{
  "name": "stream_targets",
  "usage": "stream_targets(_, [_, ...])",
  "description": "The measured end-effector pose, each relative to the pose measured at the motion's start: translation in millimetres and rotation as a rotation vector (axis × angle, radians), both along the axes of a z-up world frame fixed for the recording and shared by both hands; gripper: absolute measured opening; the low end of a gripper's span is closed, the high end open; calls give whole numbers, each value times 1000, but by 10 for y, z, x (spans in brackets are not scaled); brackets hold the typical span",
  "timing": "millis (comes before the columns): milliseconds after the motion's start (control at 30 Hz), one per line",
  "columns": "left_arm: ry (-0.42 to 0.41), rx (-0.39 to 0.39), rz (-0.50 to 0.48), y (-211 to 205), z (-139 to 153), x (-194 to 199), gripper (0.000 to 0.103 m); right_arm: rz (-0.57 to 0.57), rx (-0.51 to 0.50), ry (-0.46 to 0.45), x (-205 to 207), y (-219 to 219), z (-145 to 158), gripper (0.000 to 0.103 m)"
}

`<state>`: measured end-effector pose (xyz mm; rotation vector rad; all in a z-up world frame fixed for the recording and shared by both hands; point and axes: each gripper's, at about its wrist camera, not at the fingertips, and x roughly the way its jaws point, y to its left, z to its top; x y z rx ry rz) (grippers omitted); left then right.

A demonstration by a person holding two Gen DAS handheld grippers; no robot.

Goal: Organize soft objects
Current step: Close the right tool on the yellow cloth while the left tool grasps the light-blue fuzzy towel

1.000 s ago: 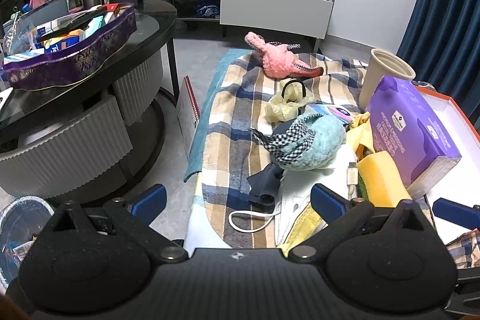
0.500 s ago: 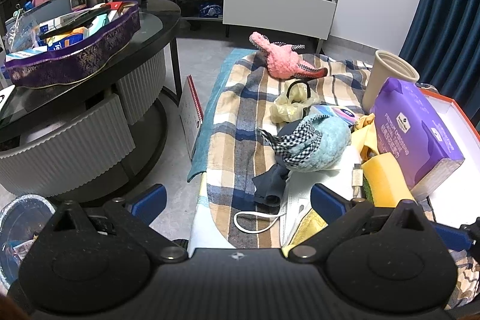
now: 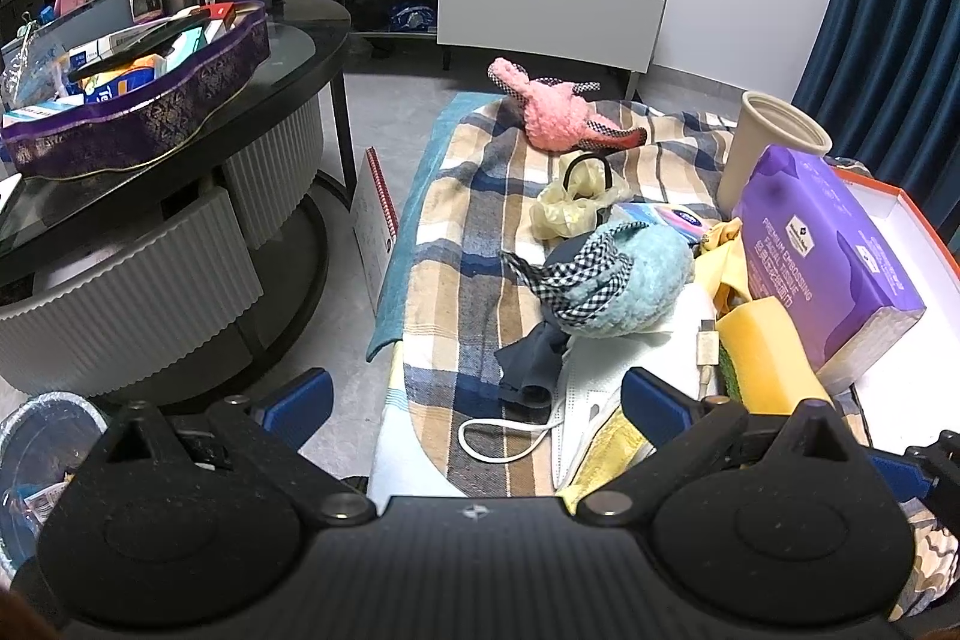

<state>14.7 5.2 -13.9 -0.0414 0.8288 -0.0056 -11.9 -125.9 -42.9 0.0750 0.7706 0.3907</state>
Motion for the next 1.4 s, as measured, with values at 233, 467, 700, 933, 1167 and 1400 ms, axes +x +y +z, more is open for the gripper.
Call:
stream_targets(233, [2,-3,14,42,-1,10,103,55,1,33,51,148,-90,94])
stream_targets(467, [1,-6,33,121,6,16,103,124,-23,47,141,381,-206,93])
stream_targets(700, [-11,-8,17,110,17,54,103,115,-29,86,257,385,-339,25])
stream_targets(933, [-51,-16,-53,-6,67,195,103,74,3,-8,78,58,-83,10])
stream_targets(1167, [-58,-18,-150,-241,-12,532,103,-10,-10,-53,-23,-266,90,10])
stream_targets(1400, [13,-61,-196,-345,-263,790,62,-54,1,-68,1,-415,139,10])
